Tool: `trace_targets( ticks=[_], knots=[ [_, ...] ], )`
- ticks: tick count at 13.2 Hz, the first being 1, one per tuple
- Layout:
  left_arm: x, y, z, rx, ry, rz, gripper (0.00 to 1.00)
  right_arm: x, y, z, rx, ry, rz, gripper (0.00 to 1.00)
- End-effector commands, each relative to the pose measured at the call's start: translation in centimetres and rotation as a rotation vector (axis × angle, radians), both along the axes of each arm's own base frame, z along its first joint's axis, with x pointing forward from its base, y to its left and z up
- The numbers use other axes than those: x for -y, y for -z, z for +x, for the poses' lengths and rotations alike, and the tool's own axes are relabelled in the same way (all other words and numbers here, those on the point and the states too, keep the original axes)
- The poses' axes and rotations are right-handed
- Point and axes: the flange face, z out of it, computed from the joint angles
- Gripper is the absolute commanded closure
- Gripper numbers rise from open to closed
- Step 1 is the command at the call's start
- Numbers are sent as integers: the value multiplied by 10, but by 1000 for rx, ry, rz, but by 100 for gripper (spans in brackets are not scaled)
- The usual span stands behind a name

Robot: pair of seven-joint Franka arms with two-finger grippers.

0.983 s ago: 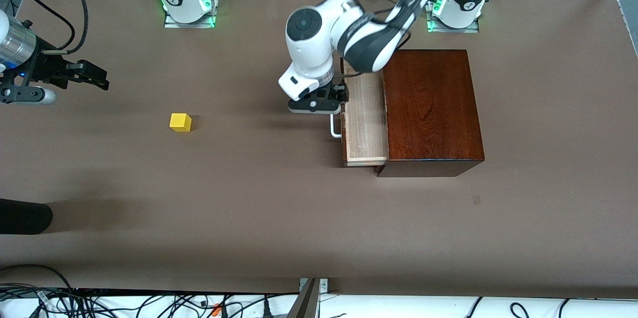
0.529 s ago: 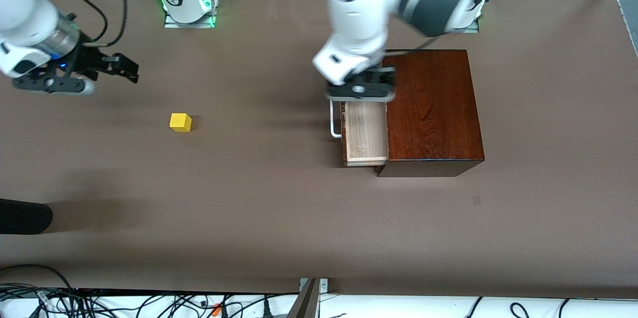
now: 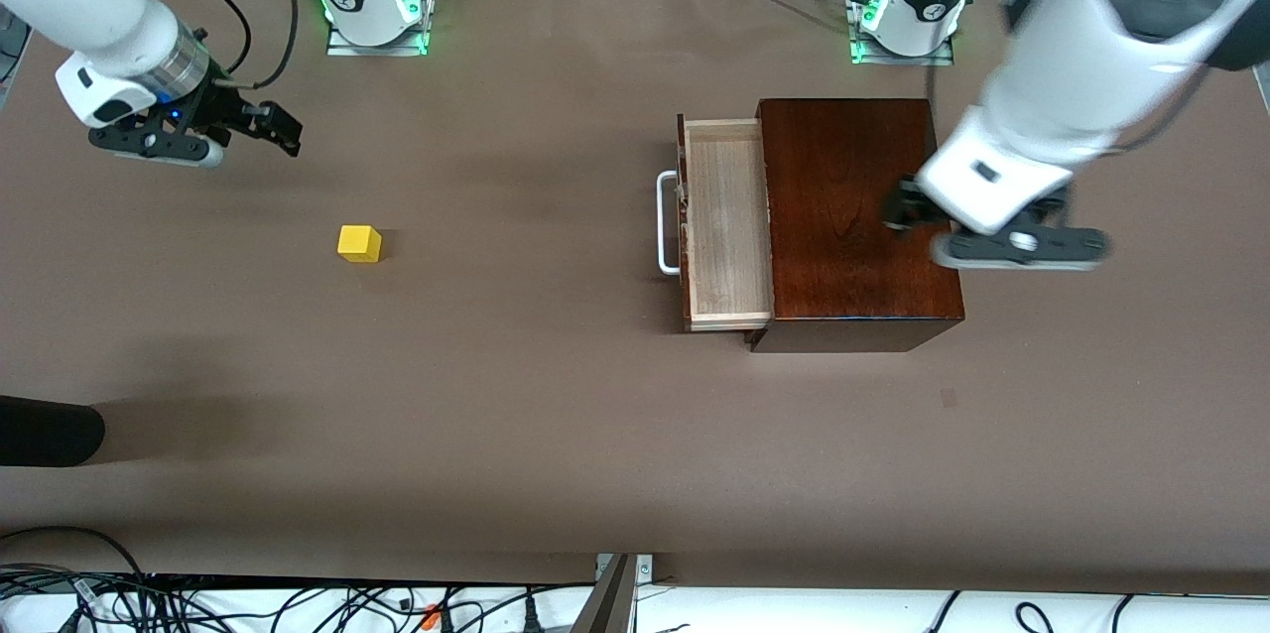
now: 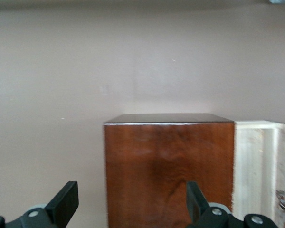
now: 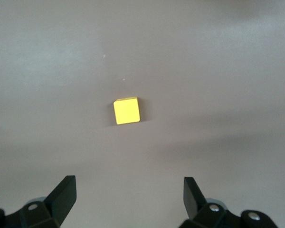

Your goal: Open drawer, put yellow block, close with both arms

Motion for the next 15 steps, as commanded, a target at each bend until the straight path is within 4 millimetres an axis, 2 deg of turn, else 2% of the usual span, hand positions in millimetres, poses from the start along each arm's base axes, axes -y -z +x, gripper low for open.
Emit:
trace_targets(
  ticks=[1,3,4,6,8,11,13,14,15],
  knots=[
    [-38,-10,-9,-4,-6,-23,0,1,45,24,-12,12,8,0],
    [-83,-4,-17,27,17,-52,0,1,66,33,-12,11,10,0],
    [-98,-1,-27,43,30,-60,0,0,78,39,-1,13,12,0],
    [-112,3,-49,64,44,-51,0,-1,111,50,4,14,16,0],
    [-131,3,-46,88,19,-41,0,-6,141,56,0,6,19,0],
    [-131,-5,-51,84,23,-49,0,-7,183,55,4,7,23,0],
    [-126,3,-45,66,108,-34,0,-8,207,42,36,3,27,0],
    [-125,14,-38,48,133,-31,0,-8,221,40,38,3,29,0],
    [-131,10,-36,55,131,-32,0,-8,231,40,37,4,30,0]
  ],
)
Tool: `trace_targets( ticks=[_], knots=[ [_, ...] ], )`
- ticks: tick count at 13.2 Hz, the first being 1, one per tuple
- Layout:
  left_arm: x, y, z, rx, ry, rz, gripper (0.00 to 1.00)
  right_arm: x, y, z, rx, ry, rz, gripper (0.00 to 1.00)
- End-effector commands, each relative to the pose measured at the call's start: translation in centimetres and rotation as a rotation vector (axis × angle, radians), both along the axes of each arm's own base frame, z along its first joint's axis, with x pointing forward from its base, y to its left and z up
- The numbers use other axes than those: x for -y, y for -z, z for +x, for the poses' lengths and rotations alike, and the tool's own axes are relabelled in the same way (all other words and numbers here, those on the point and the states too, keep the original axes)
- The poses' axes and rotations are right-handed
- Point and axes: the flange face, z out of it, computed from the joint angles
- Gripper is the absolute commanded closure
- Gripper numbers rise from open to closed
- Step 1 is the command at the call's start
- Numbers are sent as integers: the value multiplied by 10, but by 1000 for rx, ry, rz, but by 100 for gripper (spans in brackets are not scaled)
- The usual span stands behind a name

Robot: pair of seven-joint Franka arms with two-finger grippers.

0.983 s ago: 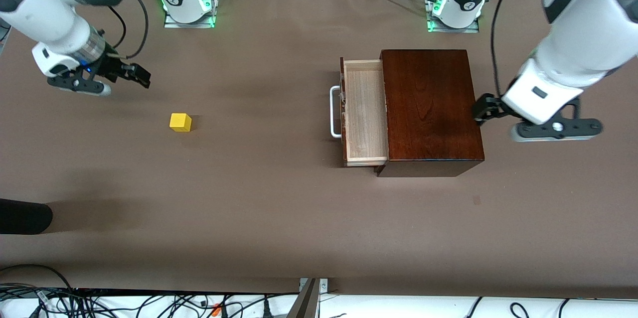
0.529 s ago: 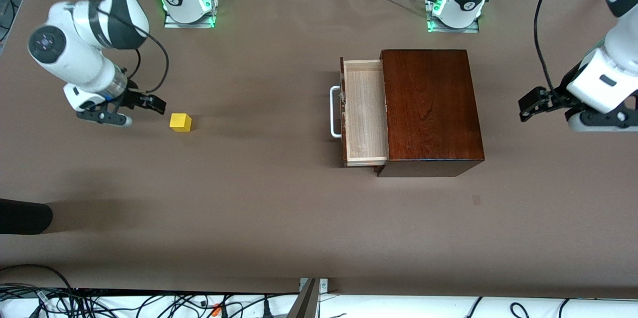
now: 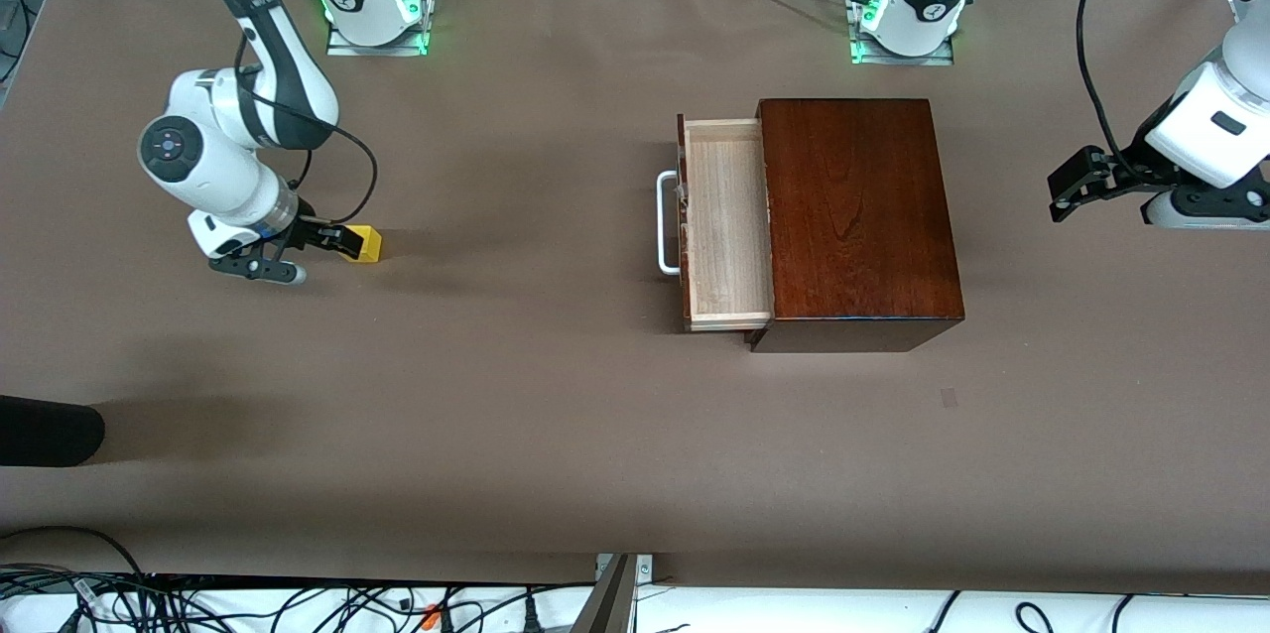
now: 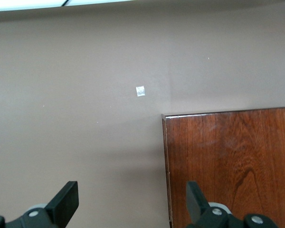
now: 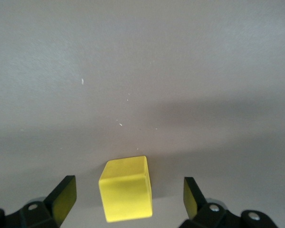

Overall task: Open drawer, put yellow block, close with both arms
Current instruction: 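Lower the right gripper onto the yellow cube and close it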

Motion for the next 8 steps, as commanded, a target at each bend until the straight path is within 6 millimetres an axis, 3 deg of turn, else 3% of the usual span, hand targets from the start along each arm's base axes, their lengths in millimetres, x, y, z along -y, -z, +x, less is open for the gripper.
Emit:
trace_targets(
  ticks=[1,5,8],
  knots=[
    [-10,1,5,1,62,1,0,-4,19,-5,21,7,8,0],
    [-18,2,3,-24,77,4,0,-20,33,-8,0,-22,15,0],
    [-17,-1,2,-33,76,4,0,-22,48,-13,-27,-27,15,0]
  ],
)
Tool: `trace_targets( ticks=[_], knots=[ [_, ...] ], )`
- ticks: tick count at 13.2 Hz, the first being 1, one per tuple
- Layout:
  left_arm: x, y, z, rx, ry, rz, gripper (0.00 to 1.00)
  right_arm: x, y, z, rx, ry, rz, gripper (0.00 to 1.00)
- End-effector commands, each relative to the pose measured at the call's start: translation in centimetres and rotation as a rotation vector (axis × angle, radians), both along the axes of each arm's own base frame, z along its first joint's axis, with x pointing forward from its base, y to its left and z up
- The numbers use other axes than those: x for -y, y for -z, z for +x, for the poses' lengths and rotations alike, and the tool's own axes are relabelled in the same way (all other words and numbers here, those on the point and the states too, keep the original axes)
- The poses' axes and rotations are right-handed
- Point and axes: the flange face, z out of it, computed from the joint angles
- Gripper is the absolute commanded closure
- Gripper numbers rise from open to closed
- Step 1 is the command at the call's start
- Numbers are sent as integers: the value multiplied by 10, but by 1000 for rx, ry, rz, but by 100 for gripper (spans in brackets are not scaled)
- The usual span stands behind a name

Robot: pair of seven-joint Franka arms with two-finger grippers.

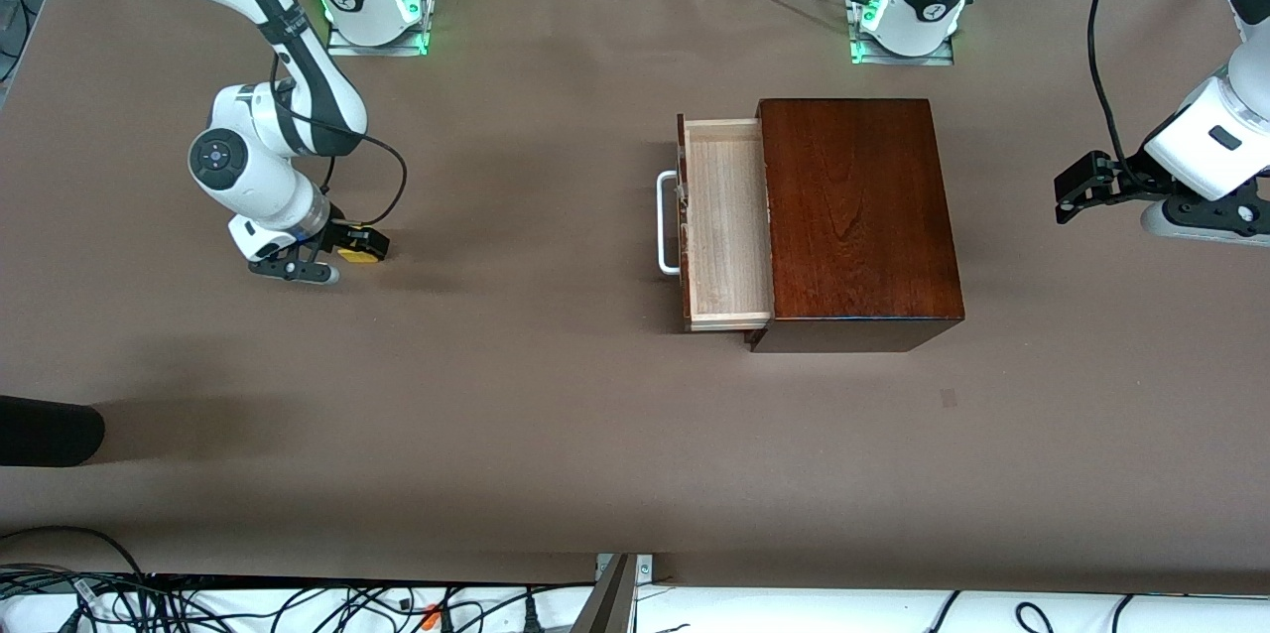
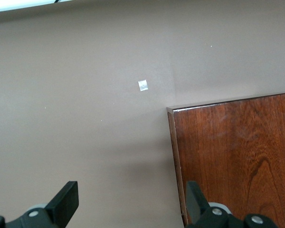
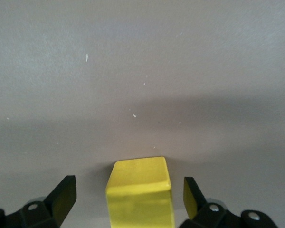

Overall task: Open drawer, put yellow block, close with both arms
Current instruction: 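Lower the right gripper onto the yellow cube and close it, then lift the yellow cube and carry it over the open drawer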

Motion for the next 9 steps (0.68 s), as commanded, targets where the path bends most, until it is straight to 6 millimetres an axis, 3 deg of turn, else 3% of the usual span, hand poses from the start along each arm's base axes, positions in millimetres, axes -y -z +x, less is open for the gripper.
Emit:
trace_targets(
  ticks=[1,3,4,6,9],
  knots=[
    [-2,-9,-1,-5,23,-4,0,-2,9,-3,-4,5,2,15],
    [-2,-10,-1,-2,26,-4,0,-2,10,-4,-10,-7,2,59],
    [-2,-10,-1,-2,25,-4,0,-2,8,-3,-10,-9,2,87],
    [-1,-10,-1,-2,28,-4,0,-1,-8,3,17,-16,2,92],
    [-3,-9,-1,-5,25,-5,0,-2,-82,15,15,-28,-9,92]
  ],
)
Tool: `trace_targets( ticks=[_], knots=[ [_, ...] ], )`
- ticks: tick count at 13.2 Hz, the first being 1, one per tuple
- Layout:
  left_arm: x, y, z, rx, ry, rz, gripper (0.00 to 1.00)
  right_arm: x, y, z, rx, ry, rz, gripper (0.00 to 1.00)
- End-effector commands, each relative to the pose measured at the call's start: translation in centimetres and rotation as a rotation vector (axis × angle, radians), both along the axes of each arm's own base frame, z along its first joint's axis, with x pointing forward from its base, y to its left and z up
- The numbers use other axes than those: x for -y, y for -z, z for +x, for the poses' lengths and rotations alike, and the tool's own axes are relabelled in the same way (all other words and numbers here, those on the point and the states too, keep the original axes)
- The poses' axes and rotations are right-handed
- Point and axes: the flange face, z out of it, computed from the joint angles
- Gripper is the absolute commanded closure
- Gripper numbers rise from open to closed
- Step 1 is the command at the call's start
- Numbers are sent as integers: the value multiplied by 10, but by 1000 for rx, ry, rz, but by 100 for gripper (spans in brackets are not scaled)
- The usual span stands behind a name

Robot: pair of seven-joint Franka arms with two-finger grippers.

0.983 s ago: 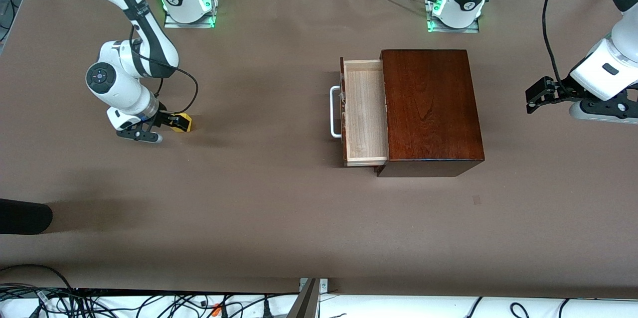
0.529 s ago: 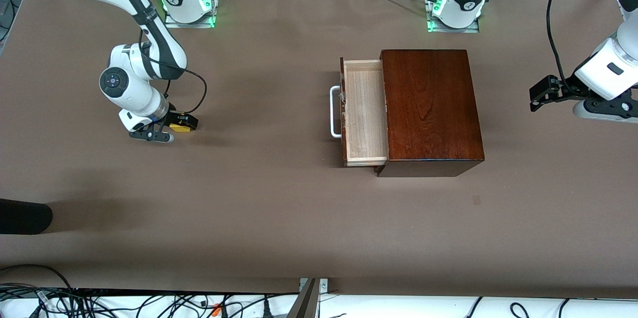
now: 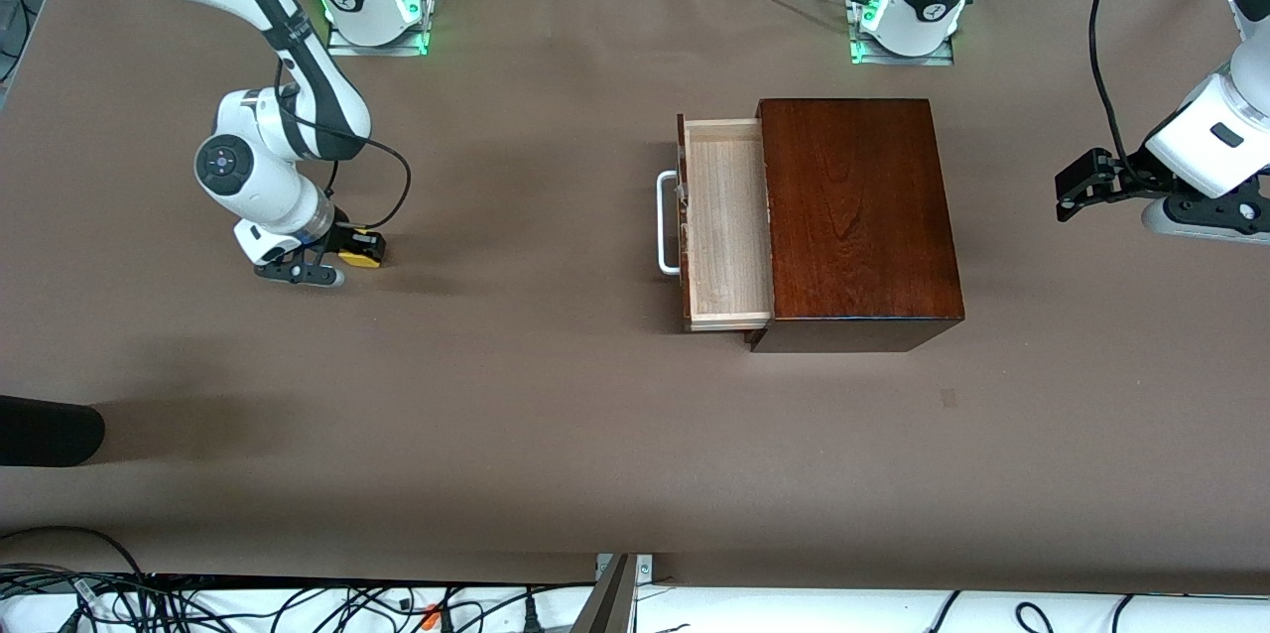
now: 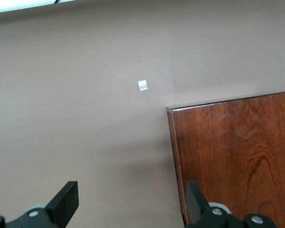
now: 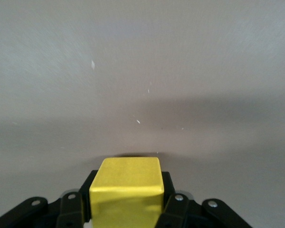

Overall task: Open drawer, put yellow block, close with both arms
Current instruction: 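Lift the yellow cube and carry it over the open drawer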

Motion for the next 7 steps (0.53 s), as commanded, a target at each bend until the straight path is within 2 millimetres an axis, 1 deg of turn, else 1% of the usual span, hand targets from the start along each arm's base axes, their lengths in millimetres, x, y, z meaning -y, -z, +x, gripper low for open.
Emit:
trace_targets(
  ticks=[1,4,5,6,7],
  knots=[
    [-3,-7,0,-5,21,-5,0,-2,-89,8,-12,-20,-13,93],
    [-3,-6,0,-6,21,-5,0,-6,-193,26,-116,4,-30,94],
    [-3,-6,0,-6,21,-5,0,-15,-231,32,-138,12,-24,94],
    [-3,-6,0,-6,21,-5,0,-25,-260,33,-156,51,-20,95],
    [-3,-6,0,-6,21,-5,0,-38,-283,32,-161,82,-24,96]
  ],
)
